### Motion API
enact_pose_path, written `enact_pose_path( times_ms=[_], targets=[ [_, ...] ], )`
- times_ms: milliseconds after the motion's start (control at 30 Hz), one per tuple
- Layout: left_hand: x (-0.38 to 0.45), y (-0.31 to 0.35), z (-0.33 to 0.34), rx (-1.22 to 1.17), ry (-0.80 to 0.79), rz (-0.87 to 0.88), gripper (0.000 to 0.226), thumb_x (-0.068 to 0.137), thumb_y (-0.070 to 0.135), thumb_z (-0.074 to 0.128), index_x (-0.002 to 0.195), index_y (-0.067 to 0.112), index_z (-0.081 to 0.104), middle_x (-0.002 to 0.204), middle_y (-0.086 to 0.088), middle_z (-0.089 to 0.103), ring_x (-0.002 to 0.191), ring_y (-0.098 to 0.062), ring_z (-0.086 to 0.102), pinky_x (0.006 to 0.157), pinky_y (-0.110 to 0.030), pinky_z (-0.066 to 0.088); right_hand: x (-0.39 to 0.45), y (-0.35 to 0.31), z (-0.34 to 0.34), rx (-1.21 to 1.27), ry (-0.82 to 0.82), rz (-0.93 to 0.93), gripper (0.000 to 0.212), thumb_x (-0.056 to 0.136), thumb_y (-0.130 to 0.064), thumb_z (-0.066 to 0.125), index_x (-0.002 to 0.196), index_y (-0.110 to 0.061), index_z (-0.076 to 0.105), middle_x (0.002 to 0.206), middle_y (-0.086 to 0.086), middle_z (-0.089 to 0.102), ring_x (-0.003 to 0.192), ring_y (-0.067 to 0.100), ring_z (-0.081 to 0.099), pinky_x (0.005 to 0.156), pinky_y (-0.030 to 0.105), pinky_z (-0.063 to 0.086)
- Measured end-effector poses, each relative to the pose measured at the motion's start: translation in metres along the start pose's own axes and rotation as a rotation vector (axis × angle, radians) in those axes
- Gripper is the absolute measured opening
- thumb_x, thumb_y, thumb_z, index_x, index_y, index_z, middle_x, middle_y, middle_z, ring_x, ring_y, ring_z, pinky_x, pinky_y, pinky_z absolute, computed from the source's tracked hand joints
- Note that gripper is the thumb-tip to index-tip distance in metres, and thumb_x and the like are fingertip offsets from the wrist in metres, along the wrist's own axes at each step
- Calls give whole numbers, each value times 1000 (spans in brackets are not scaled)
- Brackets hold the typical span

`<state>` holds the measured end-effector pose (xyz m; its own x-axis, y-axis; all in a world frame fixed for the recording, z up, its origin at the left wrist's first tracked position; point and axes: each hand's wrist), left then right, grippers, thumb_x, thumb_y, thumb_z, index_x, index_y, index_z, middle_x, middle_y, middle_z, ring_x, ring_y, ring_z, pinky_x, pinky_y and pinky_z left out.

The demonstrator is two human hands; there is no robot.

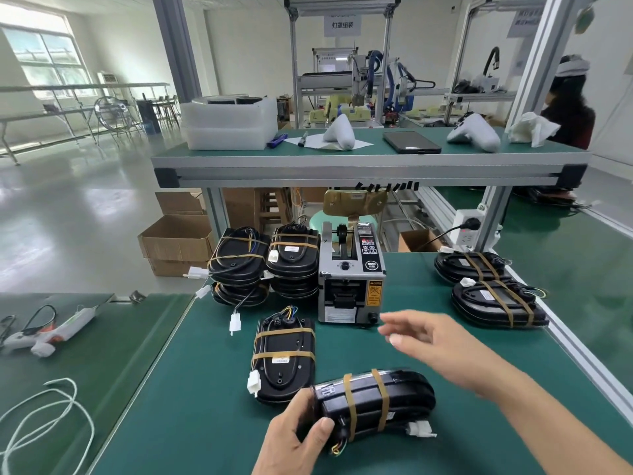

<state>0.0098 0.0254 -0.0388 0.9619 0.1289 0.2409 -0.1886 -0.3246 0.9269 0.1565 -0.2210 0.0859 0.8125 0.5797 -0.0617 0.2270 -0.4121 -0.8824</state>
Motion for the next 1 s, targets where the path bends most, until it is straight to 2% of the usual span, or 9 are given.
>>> enact_pose_path(
  times_ms=[67, 167, 233, 367, 500, 767, 1000],
  targets=[
    [-1, 3, 0, 6, -2, 3, 39, 94, 54, 66, 132, 52, 60, 119, 14, 78, 111, -5, 73, 90, -13, 51, 26, -11, 13, 42, 135, 38, 24, 101, -24, 67, 124, -30, 70, 106, -16, 79, 99, 2, 74, 89, 25, 57],
    [-1, 7, -1, 19, 8, 15, 41, 89, 59, 66, 129, 56, 61, 116, 19, 78, 110, 0, 72, 87, -7, 49, 67, -18, 34, 242, 250, 200, 18, 102, -17, 61, 117, -16, 71, 96, -1, 81, 83, 14, 78, 68, 24, 57],
    [-2, 6, -1, 36, 26, 29, 42, 86, 61, 68, 128, 57, 63, 118, 16, 77, 113, -3, 72, 88, -10, 50, 89, -22, 45, 384, 301, 315, 17, 103, -13, 58, 118, -11, 67, 99, 7, 79, 80, 18, 77, 63, 24, 56],
    [-3, -1, -1, 22, 44, 40, 47, 84, 67, 73, 128, 50, 68, 120, -1, 75, 116, -16, 72, 96, -28, 56, 116, -26, 60, 552, 364, 472, 15, 102, -10, 54, 113, -7, 64, 104, 10, 77, 75, 18, 76, 56, 25, 53],
    [-2, -3, 0, 9, 37, 13, 55, 84, 75, 71, 130, 45, 67, 120, 1, 77, 114, -15, 74, 98, -31, 57, 123, -29, 67, 654, 393, 545, 15, 102, -7, 51, 108, -5, 64, 102, 8, 78, 71, 14, 74, 58, 26, 53],
    [0, 0, 0, 21, 48, -20, 53, 85, 73, 71, 131, 46, 67, 120, 5, 78, 115, -15, 74, 95, -23, 55, 123, -27, 71, 709, 495, 536, 15, 98, -3, 54, 104, -5, 68, 94, 8, 79, 67, 12, 75, 55, 23, 54],
    [-1, -7, -2, 18, 18, -56, 57, 89, 66, 74, 138, 39, 65, 126, 1, 76, 119, -20, 72, 105, -50, 56, 123, -26, 70, 743, 533, 514, 14, 97, 0, 58, 99, -10, 67, 97, 8, 79, 69, 13, 75, 56, 23, 54]
  ],
)
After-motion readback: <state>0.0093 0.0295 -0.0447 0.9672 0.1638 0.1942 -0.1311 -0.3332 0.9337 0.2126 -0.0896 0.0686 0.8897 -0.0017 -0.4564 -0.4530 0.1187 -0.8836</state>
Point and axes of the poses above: each hand's wrist, its own x-axis towards the middle knuckle, its own z-axis out of the palm, y = z × x
